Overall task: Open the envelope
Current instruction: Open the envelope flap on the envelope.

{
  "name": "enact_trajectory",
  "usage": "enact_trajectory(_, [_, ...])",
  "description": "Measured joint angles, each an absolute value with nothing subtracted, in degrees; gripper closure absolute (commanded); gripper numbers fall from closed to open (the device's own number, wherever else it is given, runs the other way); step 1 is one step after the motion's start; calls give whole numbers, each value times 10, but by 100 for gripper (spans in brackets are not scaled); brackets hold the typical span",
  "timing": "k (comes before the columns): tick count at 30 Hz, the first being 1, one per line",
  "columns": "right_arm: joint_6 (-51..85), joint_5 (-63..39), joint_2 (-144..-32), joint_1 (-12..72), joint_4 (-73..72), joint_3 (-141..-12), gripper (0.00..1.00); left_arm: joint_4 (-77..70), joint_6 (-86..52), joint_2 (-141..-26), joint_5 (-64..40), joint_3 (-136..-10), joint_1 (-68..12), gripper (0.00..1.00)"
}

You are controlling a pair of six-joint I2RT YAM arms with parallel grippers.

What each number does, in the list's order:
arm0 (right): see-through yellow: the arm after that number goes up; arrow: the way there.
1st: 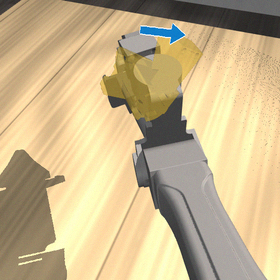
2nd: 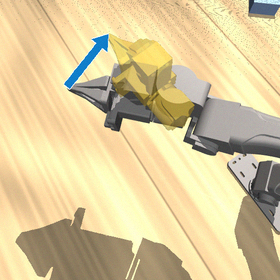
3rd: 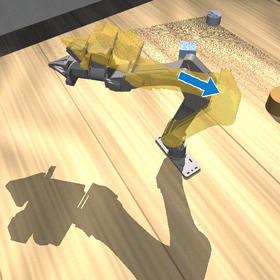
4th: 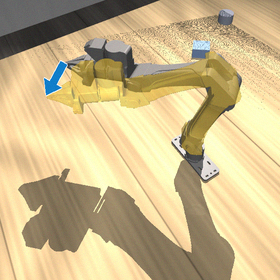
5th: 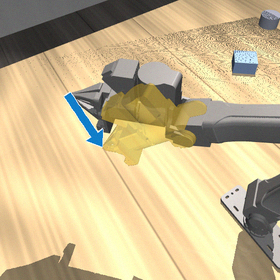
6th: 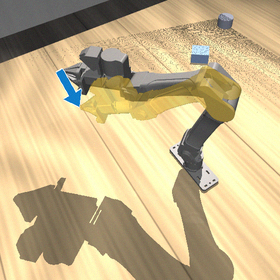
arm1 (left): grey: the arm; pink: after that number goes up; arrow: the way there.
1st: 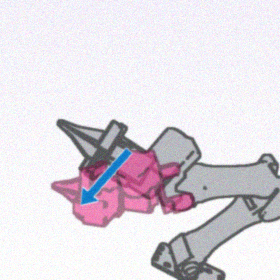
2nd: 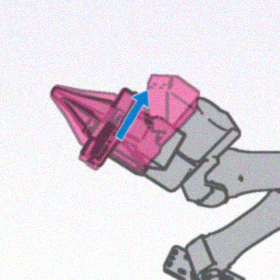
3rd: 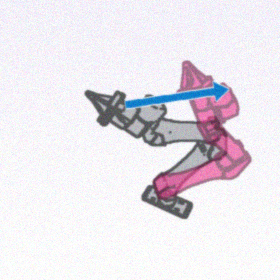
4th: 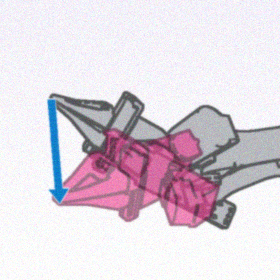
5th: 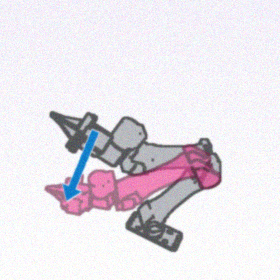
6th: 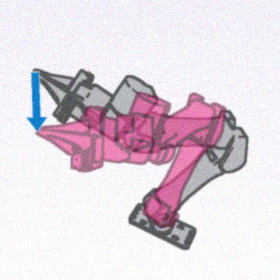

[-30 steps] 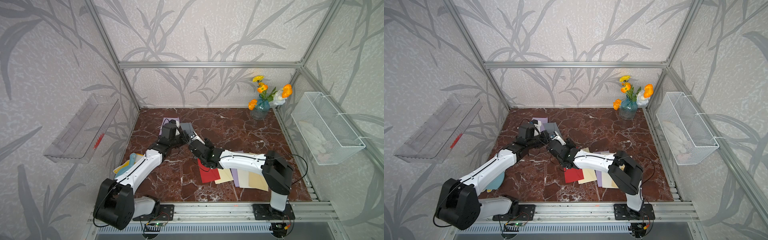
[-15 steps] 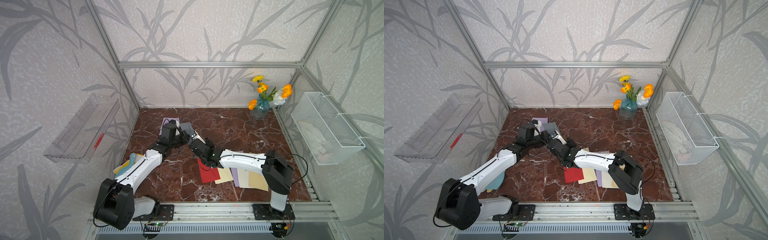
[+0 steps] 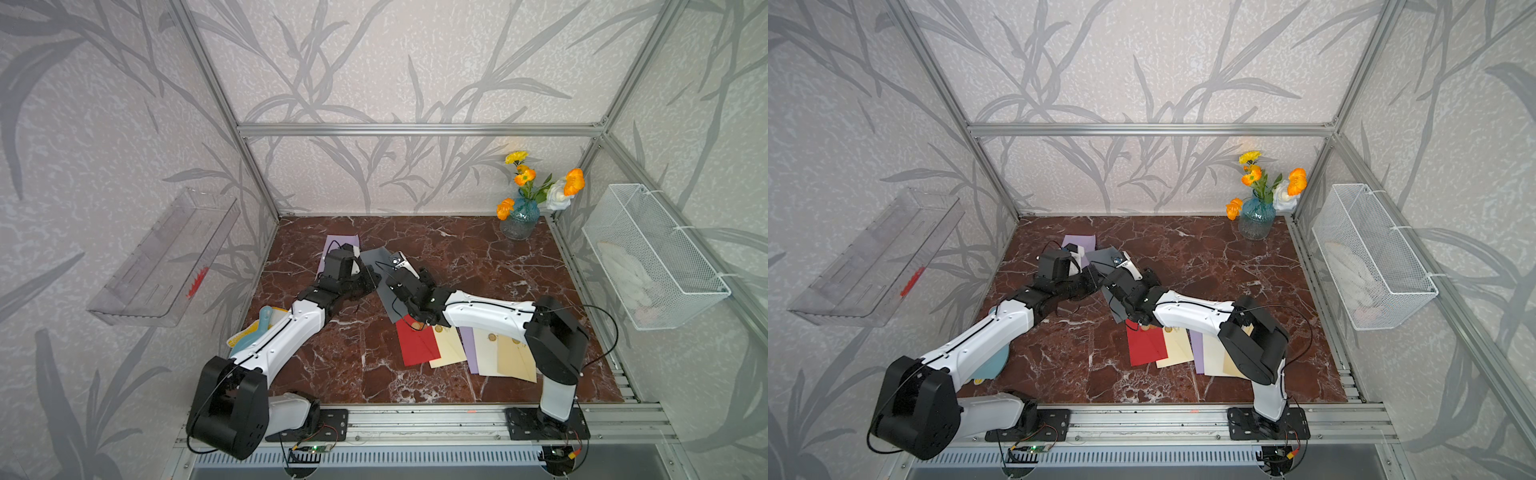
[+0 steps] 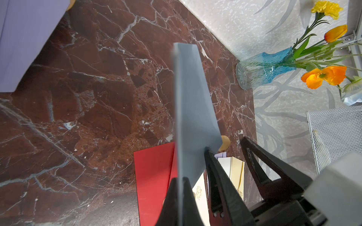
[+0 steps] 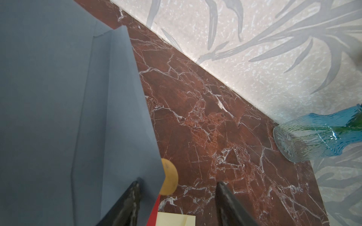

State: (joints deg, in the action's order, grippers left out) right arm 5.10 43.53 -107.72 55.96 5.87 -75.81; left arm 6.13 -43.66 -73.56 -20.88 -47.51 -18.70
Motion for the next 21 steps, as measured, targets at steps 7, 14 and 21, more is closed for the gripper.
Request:
enact_trajectory(7, [59,423,-1077,548,59,-758,38,53,-436,-721,-225,-464,-187,100])
enact_trajectory(14, [82,375,-1077,512,67,-762,38,32,-430,-686,-261,-448,-187,100])
enact_trajectory(21, [111,302,-1077,479,74,-762,38,-12,-426,-651,-297,-410,-187,100])
